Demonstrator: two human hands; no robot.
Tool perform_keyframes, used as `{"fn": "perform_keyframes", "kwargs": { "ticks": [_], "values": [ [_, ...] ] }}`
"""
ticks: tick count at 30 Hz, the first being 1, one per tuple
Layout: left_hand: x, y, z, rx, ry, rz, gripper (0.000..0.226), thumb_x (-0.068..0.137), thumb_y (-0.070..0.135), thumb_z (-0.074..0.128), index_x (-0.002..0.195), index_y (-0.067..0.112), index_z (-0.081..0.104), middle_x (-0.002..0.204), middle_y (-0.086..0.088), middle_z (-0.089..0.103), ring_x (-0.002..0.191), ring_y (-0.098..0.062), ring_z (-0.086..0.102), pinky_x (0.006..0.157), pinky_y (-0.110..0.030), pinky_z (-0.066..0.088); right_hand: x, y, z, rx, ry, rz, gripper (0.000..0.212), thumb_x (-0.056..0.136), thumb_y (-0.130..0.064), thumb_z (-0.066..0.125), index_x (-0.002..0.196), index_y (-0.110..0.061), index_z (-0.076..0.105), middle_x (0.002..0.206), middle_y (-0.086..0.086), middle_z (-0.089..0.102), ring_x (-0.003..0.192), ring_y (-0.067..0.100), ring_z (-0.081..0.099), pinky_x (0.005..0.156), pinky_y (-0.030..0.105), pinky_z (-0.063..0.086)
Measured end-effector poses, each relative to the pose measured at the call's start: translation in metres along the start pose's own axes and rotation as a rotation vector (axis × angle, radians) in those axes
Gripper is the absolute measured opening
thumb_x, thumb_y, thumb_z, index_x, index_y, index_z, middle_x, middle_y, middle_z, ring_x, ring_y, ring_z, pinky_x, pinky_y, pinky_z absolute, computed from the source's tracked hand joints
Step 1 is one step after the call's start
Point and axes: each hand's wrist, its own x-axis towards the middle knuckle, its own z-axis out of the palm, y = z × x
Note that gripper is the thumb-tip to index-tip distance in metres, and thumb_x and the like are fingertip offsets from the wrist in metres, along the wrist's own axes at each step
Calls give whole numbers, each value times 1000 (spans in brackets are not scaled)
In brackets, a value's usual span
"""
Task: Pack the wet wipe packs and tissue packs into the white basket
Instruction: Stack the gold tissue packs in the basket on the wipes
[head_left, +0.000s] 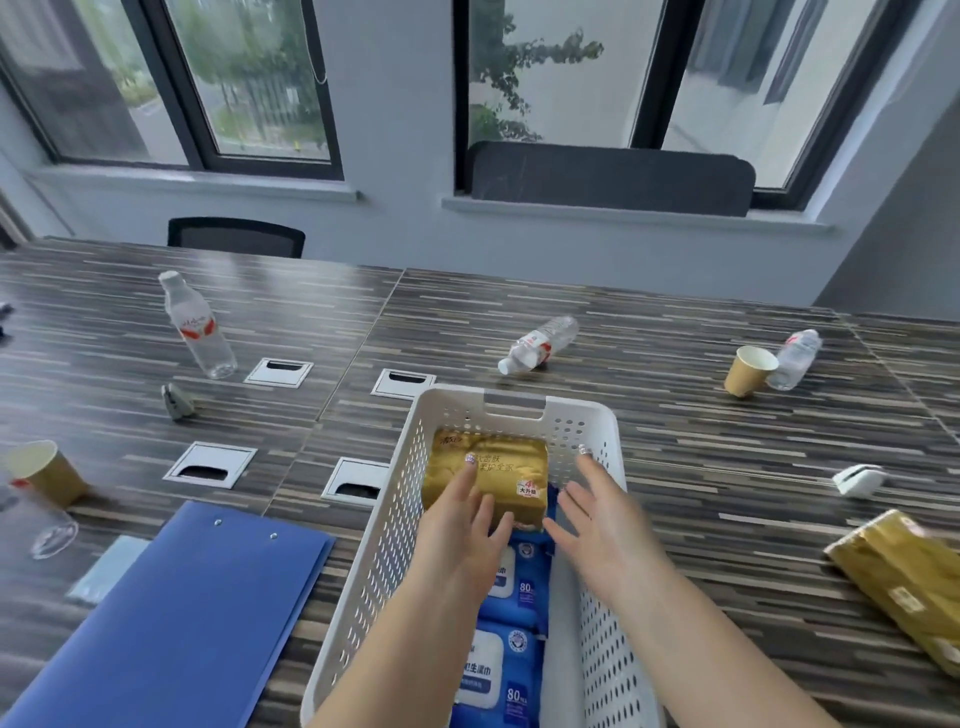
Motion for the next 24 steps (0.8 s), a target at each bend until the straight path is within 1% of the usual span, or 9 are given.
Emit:
{"fn": "perform_keyframes", "kwargs": {
  "ticks": [2,4,6,8,11,14,18,20,24],
  "values": [
    [-9,-5,4,97,-28,38,58,93,18,56,145,6,33,149,-14,37,139,-28,34,112,-47,33,-11,-2,-5,9,-15,-36,51,94,-30,55,143,-21,40,137,4,48,134,20,41,107,45,40],
    [-28,-16,13,194,-84,65,50,92,17,59,137,4,43,132,-12,53,128,-24,47,108,-43,38,-30,-8,-18,25,-26,-67,43,94,-28,55,135,-21,47,131,2,54,128,19,47,107,45,41],
    [-36,-25,17,241,-155,38,31,91,14,60,121,4,58,110,-8,64,110,-19,57,101,-39,43,-40,-12,-27,50,-38,-61,27,94,-27,55,120,-19,56,127,7,60,122,19,53,106,44,41],
    [-47,-39,23,234,-211,-31,12,91,13,59,99,7,65,98,-7,66,98,-17,60,98,-39,45,-51,-16,-41,97,-38,-33,19,94,-25,55,110,-16,61,120,10,63,118,20,56,105,43,42],
    [-57,-59,30,246,-247,-93,9,92,11,58,95,8,66,99,-8,66,104,-20,60,101,-41,44,-62,-17,-63,166,16,-35,23,91,-27,59,110,-15,63,113,9,65,111,21,60,98,40,47],
    [-61,-79,35,265,-253,-120,11,91,11,58,101,10,63,107,-8,64,109,-21,58,94,-39,47,-66,-19,-87,214,81,-40,26,91,-27,60,114,-15,61,115,11,64,111,22,60,101,43,45],
    [-65,-119,53,219,-229,-237,12,91,16,58,100,9,62,106,-7,64,103,-18,60,98,-38,44,-76,-31,-136,258,136,-28,21,92,-28,58,109,-14,61,116,11,63,115,22,57,106,46,39],
    [-66,-140,64,216,-224,-287,11,91,18,59,98,10,62,106,-5,64,100,-17,59,99,-37,43,-78,-37,-165,299,160,-16,22,92,-29,57,108,-14,60,114,11,62,116,23,56,106,46,39],
    [-61,-197,87,272,-206,-360,8,89,19,61,90,11,63,97,-2,64,93,-14,60,94,-35,42,-83,-46,-236,396,235,-6,34,94,-26,53,125,-13,55,119,12,60,122,25,52,99,42,40]
  ]
}}
